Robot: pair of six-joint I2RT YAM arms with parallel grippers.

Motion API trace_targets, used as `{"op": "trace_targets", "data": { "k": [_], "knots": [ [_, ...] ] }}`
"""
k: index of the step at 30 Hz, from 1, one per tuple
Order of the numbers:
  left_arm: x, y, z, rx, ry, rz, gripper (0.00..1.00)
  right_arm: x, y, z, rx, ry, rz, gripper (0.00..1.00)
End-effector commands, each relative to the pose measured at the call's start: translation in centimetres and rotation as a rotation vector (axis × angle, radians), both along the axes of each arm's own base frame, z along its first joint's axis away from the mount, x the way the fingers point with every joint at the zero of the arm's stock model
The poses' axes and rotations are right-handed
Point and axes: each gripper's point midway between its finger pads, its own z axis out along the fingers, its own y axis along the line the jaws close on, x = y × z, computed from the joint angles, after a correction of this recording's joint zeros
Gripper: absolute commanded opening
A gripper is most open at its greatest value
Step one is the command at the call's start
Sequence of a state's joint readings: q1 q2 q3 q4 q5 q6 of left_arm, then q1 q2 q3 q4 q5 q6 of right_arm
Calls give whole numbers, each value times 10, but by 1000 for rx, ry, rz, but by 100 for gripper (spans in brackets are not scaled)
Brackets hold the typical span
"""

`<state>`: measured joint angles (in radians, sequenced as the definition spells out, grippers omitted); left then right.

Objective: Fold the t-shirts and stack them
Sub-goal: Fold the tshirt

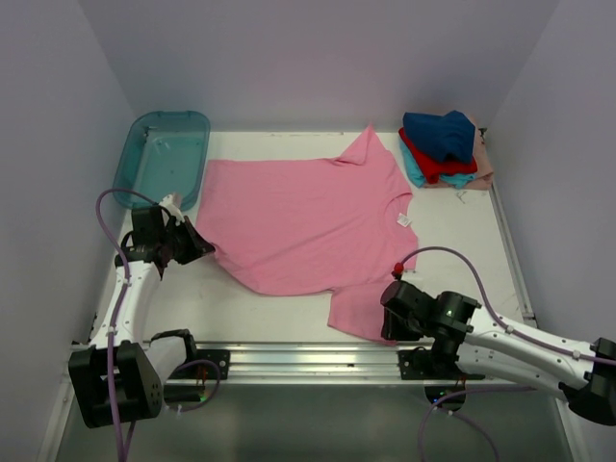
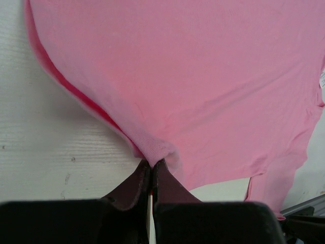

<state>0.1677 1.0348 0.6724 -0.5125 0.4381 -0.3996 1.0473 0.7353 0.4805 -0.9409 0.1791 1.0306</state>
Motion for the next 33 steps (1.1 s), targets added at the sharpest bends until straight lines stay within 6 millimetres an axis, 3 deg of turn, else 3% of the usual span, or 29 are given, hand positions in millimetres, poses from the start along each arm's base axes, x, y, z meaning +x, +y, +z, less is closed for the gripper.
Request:
{"op": "trace_targets", "data": {
  "k": [1,13,26,33],
  "knots": [
    [7,0,3,14,-38,-14,0,5,14,17,55,-30,40,36],
    [7,0,3,14,-36,-15,0,0,4,-5,-56,22,67,38],
    [7,0,2,10,-33,-18,0,-3,-15,-13,-178,55,70,38],
    [7,0,3,11,-34,-19,0,-3,-13,-19,-195,73,76,38]
  ]
}}
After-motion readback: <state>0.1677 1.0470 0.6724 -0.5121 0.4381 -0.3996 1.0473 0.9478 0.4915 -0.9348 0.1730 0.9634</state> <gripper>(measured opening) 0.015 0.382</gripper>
